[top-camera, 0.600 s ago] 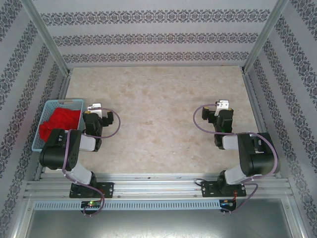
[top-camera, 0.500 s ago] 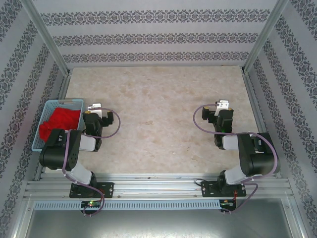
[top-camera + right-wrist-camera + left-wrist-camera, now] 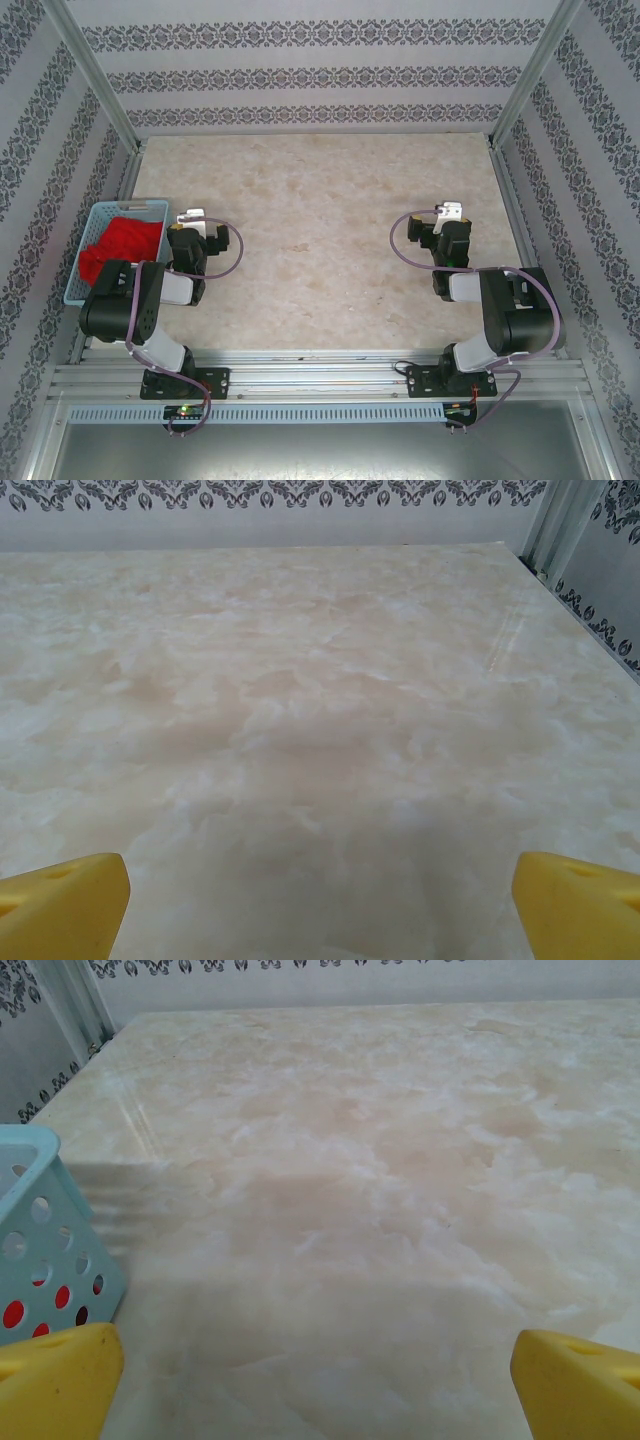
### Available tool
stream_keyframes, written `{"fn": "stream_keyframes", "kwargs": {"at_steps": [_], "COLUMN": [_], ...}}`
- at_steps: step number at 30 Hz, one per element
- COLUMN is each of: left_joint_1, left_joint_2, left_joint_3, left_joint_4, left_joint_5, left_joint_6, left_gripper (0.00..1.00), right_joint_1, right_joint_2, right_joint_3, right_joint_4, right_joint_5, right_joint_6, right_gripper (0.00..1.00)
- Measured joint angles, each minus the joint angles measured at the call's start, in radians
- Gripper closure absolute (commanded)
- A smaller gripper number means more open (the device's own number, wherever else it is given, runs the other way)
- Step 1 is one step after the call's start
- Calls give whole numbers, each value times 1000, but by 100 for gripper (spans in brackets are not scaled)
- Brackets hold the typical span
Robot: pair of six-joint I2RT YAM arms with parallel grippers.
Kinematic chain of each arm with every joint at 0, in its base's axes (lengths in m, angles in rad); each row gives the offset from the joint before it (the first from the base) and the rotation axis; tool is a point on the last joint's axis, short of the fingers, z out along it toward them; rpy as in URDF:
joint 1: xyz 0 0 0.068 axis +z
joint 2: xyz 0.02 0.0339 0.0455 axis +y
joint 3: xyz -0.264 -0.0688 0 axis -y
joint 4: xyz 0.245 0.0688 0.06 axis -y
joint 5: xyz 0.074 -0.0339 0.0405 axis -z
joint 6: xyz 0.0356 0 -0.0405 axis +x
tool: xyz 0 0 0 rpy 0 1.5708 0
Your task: Fold the inside-out t-shirt
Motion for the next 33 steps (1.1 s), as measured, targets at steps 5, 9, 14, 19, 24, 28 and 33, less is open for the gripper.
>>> {"fn": "stream_keyframes", "kwargs": {"at_steps": [5,9,14,19,24,28,33], "left_joint_1": [0,0,0,-12,-28,-28,-28], "left_joint_2": [0,0,-2,-166,-458,-594,-676], "left_joint_3": [0,0,0,-1,14,176,386], "left_joint_4": [0,0,-1,-106,-245,-511,-866], "left_joint_5": [0,0,12,49,48,20,-16], "left_joint_6": [0,0,0,15,-25,-173,-377], "left_gripper": [0,0,0,0,0,0,0], "right_joint_1": [0,0,0,11,45,43,-2], "right_joint_2": [0,0,0,-72,-352,-521,-663], "right_joint_3": [0,0,0,-1,45,218,322], "right_joint_4": [0,0,0,-52,-282,-548,-781], "right_joint_5": [0,0,-1,-15,-14,-46,-78], "right_joint_6": [0,0,0,-16,16,144,357], "right_gripper": [2,2,2,2,2,2,2]}}
